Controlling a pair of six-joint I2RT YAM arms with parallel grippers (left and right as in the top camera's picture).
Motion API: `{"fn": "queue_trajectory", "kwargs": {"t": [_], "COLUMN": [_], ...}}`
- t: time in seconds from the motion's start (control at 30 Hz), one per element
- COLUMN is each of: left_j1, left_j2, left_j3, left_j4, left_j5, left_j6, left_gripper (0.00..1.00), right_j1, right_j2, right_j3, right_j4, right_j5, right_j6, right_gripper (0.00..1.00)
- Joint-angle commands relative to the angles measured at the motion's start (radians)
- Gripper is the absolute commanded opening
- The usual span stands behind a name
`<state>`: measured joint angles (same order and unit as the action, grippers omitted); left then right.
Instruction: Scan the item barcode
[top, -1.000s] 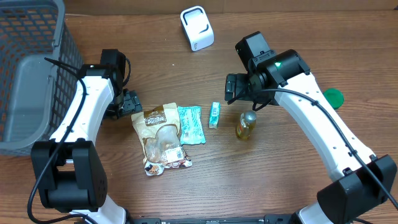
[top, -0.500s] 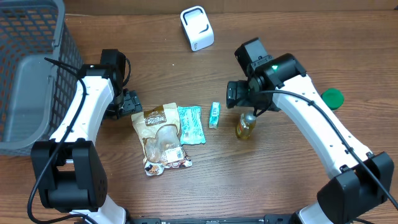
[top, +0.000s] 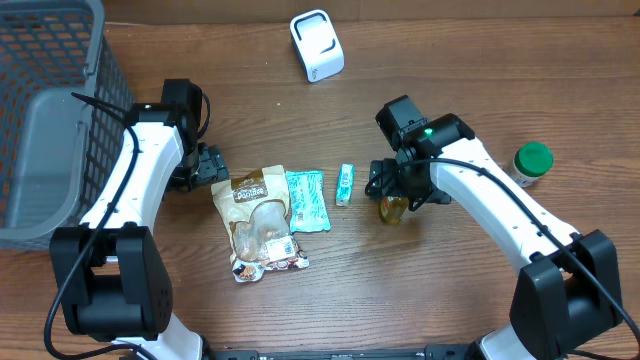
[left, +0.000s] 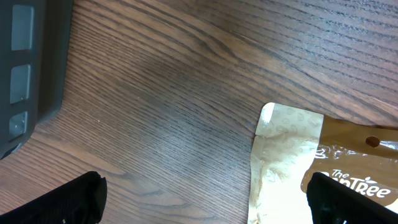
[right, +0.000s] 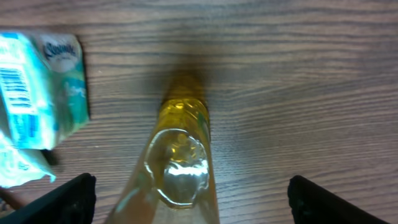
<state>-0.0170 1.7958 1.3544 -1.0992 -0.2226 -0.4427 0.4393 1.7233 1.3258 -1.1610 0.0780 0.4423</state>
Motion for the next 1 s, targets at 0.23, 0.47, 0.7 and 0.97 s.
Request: {"fn": "queue_trajectory", "kwargs": {"t": [0.23,0.47,0.7,0.97], "left_j1": [0.003,0.003,0.003,0.003], "left_j2": [0.011,0.011,0.011,0.011], "left_j3": [0.000,0.000,0.000,0.000], "left_j4": [0.001,0.001,0.001,0.001], "left_j5": [-0.020,-0.020,-0.021,-0.020], "left_j6": [-0.007,-0.007,-0.007,-0.007], "left_gripper": [0.99,0.99,0.99,0.99], "right_j1": [-0.003,-0.003,-0.003,-0.002], "right_j2": [-0.012,-0.024,-0.044,-0.044], "right_j3": [-0.008,0.034,0.056,0.053], "right_j4": [0.008,0.004,0.004,-0.011], "right_j5": [-0.021,-0.011,-0.036,-0.058], "right_j6": [-0.002,-0.002,-0.002,-0.002], "right_gripper": [0.72,0.80,0.80,0.74]}}
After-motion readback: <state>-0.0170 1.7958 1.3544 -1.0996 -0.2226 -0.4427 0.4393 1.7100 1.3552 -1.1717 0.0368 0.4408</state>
